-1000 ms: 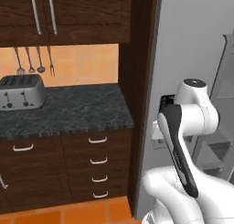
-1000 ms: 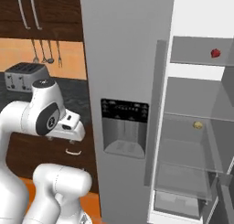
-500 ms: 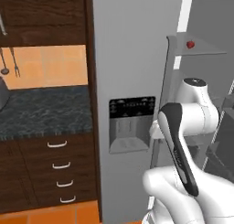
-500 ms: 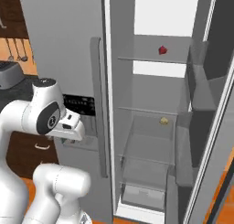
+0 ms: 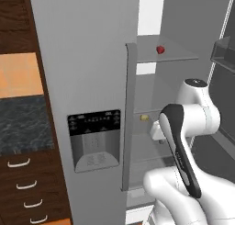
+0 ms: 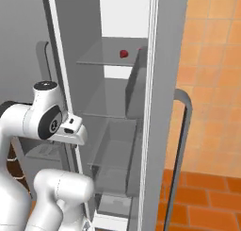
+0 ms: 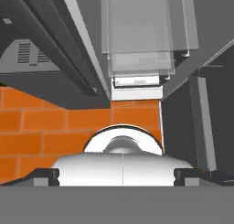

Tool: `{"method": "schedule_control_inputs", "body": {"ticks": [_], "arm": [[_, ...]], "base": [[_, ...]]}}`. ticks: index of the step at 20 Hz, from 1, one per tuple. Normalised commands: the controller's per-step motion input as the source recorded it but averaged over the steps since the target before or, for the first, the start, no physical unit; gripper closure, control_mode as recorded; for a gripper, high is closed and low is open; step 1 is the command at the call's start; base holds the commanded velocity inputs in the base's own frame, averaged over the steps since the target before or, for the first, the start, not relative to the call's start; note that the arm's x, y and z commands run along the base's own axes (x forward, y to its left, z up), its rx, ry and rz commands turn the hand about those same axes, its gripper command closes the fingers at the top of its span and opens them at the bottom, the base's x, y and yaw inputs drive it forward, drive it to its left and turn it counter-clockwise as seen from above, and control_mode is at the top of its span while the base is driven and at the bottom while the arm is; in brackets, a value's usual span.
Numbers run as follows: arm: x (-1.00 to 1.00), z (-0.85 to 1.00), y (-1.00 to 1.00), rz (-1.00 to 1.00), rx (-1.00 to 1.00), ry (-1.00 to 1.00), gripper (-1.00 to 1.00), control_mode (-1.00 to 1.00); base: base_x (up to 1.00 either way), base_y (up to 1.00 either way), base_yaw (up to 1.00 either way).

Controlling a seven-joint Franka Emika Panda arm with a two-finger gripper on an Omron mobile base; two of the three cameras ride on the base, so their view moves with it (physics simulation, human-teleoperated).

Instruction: Take the strawberry from the fridge and place it on top of the pancake, located on the dining counter.

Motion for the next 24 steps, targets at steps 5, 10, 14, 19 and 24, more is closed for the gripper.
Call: {"method": "schedule_control_inputs", "body": {"ticks": [5,10,14,19,24], "arm": [[0.00,0.00,0.00,0.00,0.00,0.00,-1.00,1.00],[0.00,0.00,0.00,0.00,0.00,0.00,-1.00,1.00],[0.00,0.00,0.00,0.00,0.00,0.00,-1.00,1.00],[0.00,0.00,0.00,0.00,0.00,0.00,-1.00,1.00],[0.00,0.00,0.00,0.00,0.00,0.00,-1.00,1.00]], "base": [[0.19,-0.51,-0.14],[0.17,-0.30,-0.13],[0.06,-0.08,-0.05],[0.00,0.00,0.00],[0.00,0.00,0.00]]}}
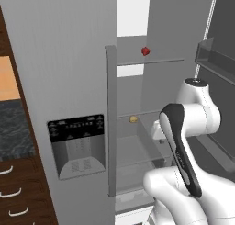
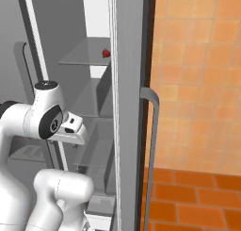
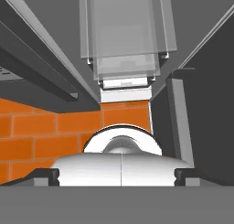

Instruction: Take the strawberry from the fridge and place it on top of the pancake, located on the dining counter.

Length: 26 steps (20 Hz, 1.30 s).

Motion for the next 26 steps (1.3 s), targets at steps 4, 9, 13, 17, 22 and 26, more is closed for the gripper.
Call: {"method": "schedule_control_inputs", "body": {"ticks": [4,9,13,17,22,26], "arm": [[0.11,0.12,-0.02,0.06,0.00,-0.09,-1.00,-1.00],[0.41,0.79,0.11,-0.02,-0.08,-0.66,-1.00,-1.00],[0.75,0.99,0.02,-0.01,-0.02,-0.34,-1.00,-1.00],[0.57,0.98,-0.37,0.03,0.05,-0.18,-1.00,-1.00],[0.85,0.79,0.00,-0.03,0.00,-0.01,-1.00,-1.00],[0.93,0.33,-0.01,-0.11,0.00,0.00,-1.00,-1.00]], "base": [[0.00,0.00,0.00],[0.00,0.00,0.00],[0.00,0.00,0.00],[0.00,0.00,0.00],[0.00,0.00,0.00],[0.00,0.00,0.00]]}}
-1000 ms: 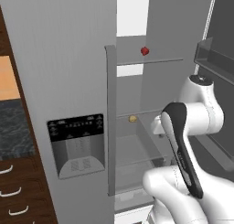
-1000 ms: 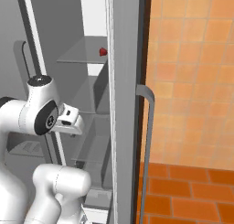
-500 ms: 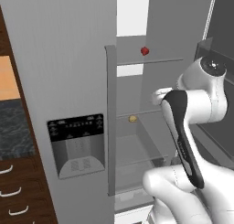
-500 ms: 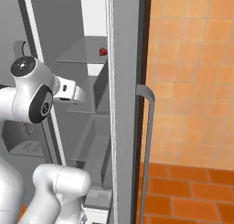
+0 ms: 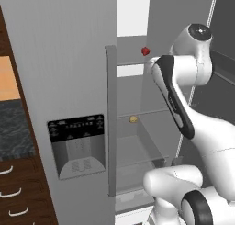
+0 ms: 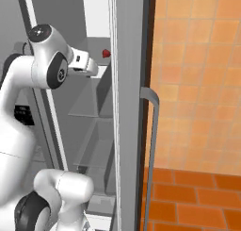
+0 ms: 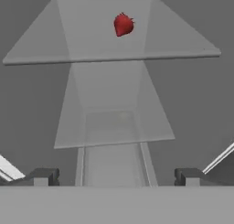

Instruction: Take the strawberry from the fridge and place it on top of the pancake, located on the dining counter.

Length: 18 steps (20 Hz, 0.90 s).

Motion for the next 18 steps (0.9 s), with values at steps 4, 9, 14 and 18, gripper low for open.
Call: {"method": "schedule_control_inputs", "body": {"ticks": [4,9,14,18], "arm": [[0.97,0.27,-0.04,-0.18,0.00,-0.05,-1.00,-1.00],[0.84,0.38,-0.10,-0.16,0.00,-0.11,-1.00,-1.00],[0.73,0.08,-0.23,-0.03,0.02,0.01,-1.00,-1.00],[0.56,-0.29,-0.06,0.00,0.01,0.00,-1.00,-1.00]], "base": [[0.00,0.00,0.00],[0.00,0.00,0.00],[0.00,0.00,0.00],[0.00,0.00,0.00]]}}
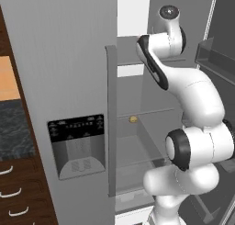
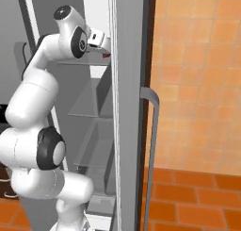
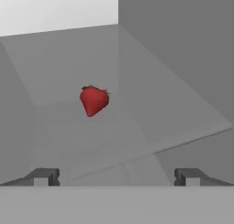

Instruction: Take the strawberry from the fridge and place it on top of the pancake, located on the dining counter.

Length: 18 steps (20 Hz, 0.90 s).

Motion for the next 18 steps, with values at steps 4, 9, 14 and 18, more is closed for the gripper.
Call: {"method": "schedule_control_inputs", "body": {"ticks": [4,9,14,18], "arm": [[0.62,-0.29,0.00,0.00,0.00,0.00,-1.00,-1.00],[0.76,-0.05,0.00,0.04,0.00,0.05,-1.00,-1.00],[0.40,-0.12,0.00,0.04,0.00,0.02,-1.00,-1.00],[0.42,-0.16,0.00,0.01,0.00,0.00,-1.00,-1.00]], "base": [[0.00,0.00,0.00],[0.00,0.00,0.00],[0.00,0.00,0.00],[0.00,0.00,0.00]]}}
